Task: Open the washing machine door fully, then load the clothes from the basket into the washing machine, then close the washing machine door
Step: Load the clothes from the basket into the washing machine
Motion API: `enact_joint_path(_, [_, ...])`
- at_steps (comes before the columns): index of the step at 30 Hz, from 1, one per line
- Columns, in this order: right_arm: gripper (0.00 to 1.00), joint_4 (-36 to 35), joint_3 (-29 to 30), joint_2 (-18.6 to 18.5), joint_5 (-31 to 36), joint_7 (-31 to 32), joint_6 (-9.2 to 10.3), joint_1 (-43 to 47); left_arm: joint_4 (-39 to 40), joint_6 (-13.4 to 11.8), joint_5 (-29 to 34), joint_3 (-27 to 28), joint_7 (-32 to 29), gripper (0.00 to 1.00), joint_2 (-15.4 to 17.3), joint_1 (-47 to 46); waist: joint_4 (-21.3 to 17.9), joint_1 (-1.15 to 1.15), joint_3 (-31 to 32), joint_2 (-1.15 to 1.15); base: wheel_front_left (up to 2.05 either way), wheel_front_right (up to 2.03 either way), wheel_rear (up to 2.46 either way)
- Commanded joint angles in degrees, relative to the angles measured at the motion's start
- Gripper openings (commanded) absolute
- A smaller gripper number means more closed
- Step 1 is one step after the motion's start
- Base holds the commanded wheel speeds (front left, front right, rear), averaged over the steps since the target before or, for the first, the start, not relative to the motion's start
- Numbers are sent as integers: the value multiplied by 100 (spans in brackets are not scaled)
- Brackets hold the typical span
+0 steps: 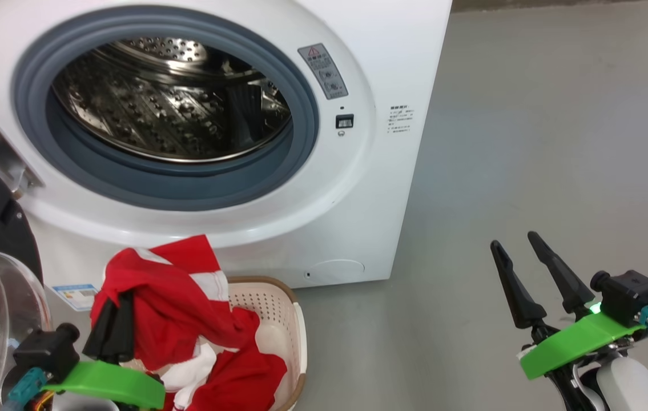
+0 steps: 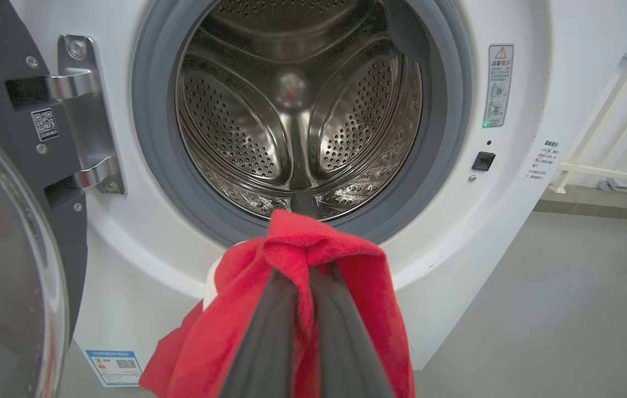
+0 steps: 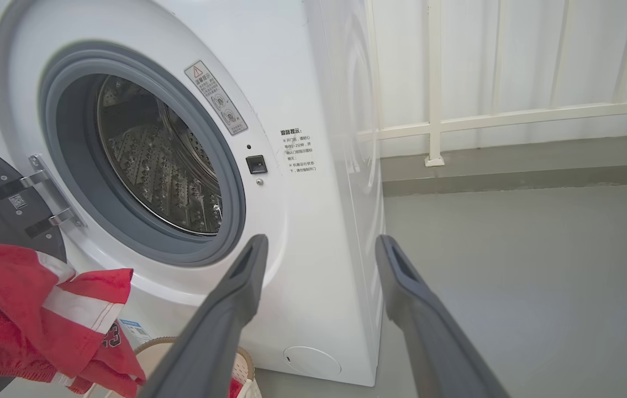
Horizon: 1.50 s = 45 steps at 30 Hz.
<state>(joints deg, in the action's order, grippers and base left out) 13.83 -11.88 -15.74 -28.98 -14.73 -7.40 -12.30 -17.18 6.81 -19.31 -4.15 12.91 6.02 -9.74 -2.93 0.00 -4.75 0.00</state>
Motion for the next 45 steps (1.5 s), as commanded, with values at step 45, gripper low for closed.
enact_joint_path(45, [100, -194, 167, -127, 226, -27, -9, 172, 1522, -198, -331, -60, -428, 0, 154, 505, -33, 0, 243, 0, 0, 0, 0])
